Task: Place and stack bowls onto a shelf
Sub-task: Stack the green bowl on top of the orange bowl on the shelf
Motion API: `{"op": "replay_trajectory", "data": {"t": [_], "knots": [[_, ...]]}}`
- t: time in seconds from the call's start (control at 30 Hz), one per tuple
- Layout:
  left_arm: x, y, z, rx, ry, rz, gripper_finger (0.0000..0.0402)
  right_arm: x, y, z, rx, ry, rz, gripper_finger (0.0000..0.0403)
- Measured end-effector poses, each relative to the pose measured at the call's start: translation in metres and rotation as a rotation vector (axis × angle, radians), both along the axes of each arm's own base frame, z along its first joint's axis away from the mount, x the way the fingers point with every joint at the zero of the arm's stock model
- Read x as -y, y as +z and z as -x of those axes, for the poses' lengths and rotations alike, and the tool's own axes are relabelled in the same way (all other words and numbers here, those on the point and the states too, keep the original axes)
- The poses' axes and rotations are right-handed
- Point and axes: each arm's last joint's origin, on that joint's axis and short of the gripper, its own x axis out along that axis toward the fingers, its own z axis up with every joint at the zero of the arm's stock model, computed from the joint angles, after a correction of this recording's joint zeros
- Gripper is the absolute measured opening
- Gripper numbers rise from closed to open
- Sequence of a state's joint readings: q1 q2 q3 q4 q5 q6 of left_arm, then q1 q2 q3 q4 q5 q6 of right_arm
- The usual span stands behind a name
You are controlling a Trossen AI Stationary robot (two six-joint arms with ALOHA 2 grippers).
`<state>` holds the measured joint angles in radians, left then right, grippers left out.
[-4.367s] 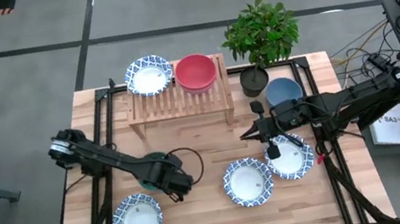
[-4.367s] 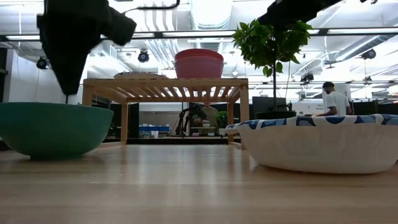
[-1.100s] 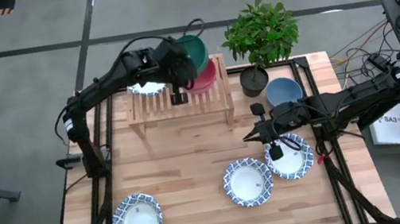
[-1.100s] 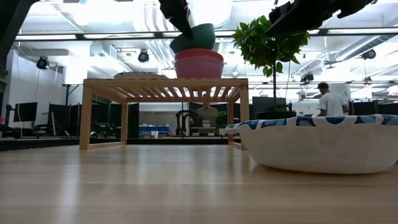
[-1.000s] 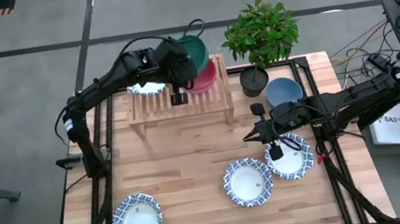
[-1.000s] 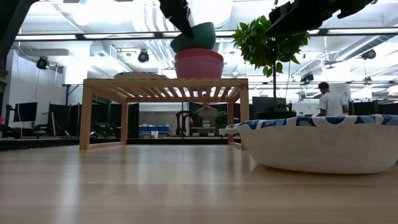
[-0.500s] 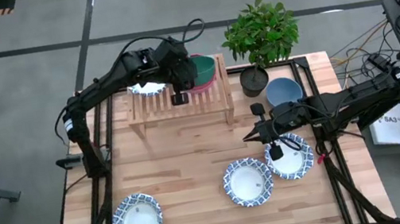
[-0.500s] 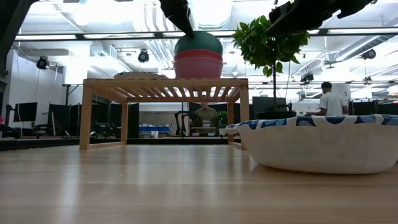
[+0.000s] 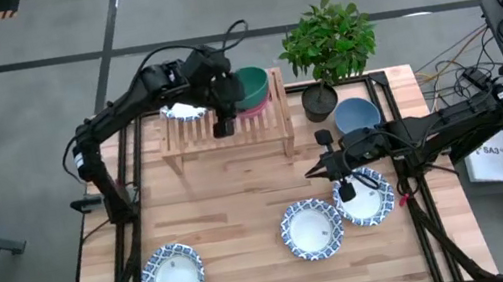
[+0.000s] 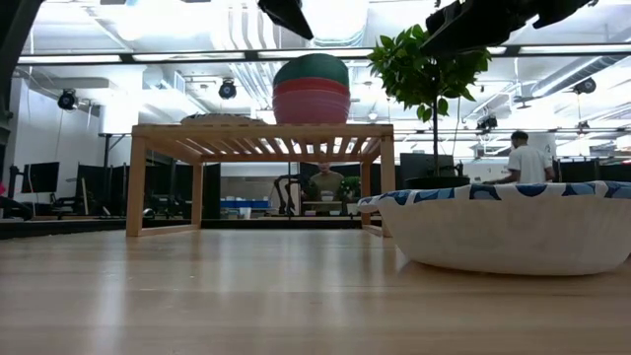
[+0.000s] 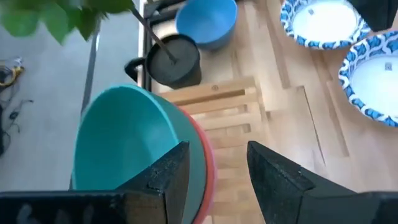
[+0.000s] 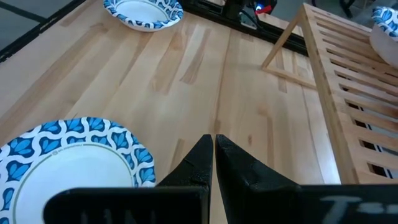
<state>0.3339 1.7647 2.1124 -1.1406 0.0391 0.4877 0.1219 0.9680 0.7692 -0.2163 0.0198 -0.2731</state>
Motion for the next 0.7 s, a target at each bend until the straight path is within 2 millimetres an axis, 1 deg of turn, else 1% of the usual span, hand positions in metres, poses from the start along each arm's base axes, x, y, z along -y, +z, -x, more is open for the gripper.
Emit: {"op": "replay_trajectory", "data": {"t": [0.13,0.27,0.33,0.43,0.53,0.7], "knots": [[-0.002,0.007,-0.003,0.082,-0.006,-0.002,0.0138,0.000,0.002,-0.001,0.019,0.001,0.000,0.0009],[-0.004,0.009,-0.015,0.189,-0.044,0.045,0.0117,0.000,0.001,-0.001,0.017,0.001,0.000,0.0009],[-0.007,0.005,-0.021,0.194,-0.032,0.039,0.0101,0.000,0.001,-0.001,0.017,0.001,0.000,0.0009],[-0.017,-0.002,-0.027,0.177,0.020,0.018,0.0073,0.000,0.001,-0.001,0.015,0.001,-0.001,0.0009],[-0.027,-0.011,-0.032,0.164,0.060,0.040,0.0047,0.000,0.001,-0.001,0.016,0.000,-0.002,0.0009],[-0.037,-0.026,-0.041,0.127,0.090,0.072,0.0018,0.000,0.001,-0.001,0.015,0.000,-0.002,0.0009]]}}
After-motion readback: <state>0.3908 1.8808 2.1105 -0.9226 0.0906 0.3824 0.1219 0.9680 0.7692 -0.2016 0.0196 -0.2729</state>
